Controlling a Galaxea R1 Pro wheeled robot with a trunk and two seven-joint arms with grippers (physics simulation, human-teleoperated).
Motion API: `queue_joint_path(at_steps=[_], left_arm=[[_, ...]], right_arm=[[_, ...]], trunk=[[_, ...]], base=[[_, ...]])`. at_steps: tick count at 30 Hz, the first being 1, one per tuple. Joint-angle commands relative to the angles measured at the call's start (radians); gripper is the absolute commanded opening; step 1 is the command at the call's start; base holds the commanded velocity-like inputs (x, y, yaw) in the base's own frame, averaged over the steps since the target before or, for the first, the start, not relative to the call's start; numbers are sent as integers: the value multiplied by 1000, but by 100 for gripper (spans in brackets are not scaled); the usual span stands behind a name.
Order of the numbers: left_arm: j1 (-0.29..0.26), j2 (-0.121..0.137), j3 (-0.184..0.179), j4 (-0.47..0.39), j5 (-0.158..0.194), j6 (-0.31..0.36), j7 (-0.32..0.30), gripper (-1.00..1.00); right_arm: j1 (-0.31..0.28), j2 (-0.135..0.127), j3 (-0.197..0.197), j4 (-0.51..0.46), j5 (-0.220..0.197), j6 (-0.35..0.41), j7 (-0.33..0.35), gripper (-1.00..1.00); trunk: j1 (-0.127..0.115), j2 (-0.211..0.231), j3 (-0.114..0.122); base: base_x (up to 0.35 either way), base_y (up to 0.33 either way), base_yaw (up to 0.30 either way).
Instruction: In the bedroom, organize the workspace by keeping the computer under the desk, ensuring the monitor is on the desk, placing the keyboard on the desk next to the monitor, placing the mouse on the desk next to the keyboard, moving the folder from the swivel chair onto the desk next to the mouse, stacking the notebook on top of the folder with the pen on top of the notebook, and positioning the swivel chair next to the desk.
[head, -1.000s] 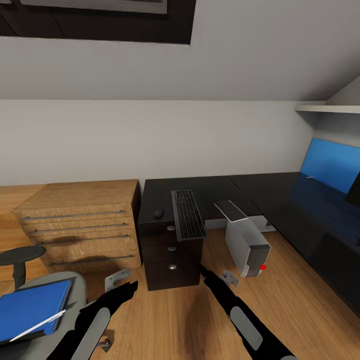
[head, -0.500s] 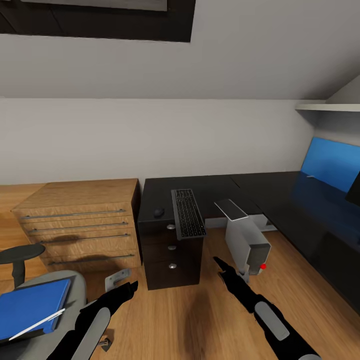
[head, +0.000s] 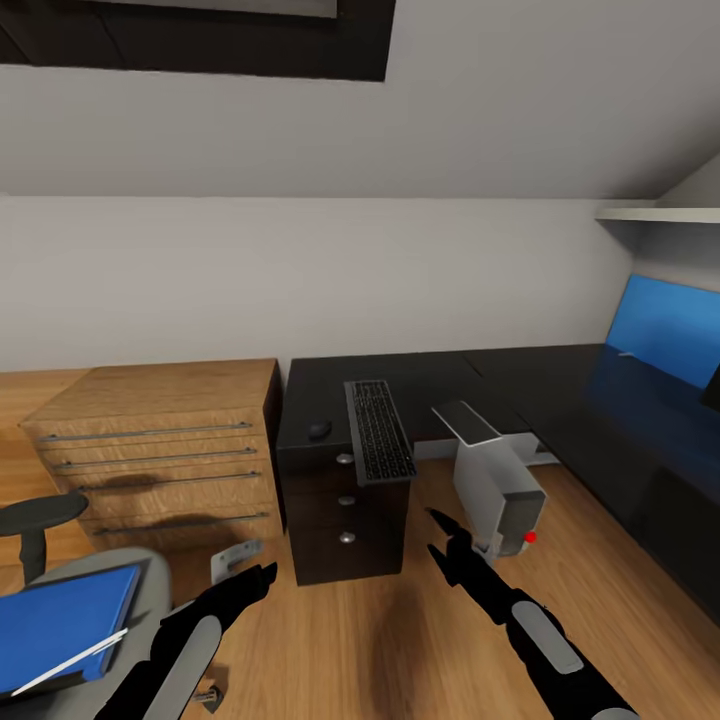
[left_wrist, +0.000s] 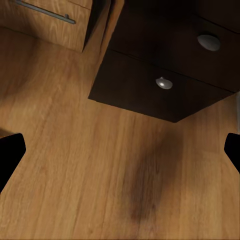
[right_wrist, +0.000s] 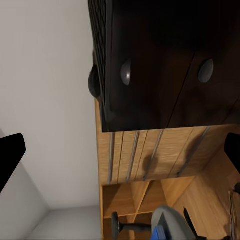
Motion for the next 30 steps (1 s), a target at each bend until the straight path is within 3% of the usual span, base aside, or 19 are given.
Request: queue_joint_path(at_steps=[1, 7, 17, 30], left_arm=[[-1, 1, -4, -1, 10, 1, 11, 100], [-1, 1, -38, -1, 10, 0, 11, 100], [-1, 3, -40, -1, 11, 0, 11, 100], [-1, 3, -40, -1, 11, 1, 11, 100]], right_arm=[[-1, 4, 4, 0, -8, 1, 0, 100], [-1, 13, 5, -1, -7, -1, -2, 100], [-1, 21, 5, -2, -8, -3, -1, 100], [-1, 35, -3, -31, -8, -5, 5, 100]], trunk=[[0, 0, -1], [0, 0, -1], [0, 0, -1], [0, 0, -1]], base=[[88, 38, 0], [153, 36, 0], [150, 7, 0], [17, 0, 0]])
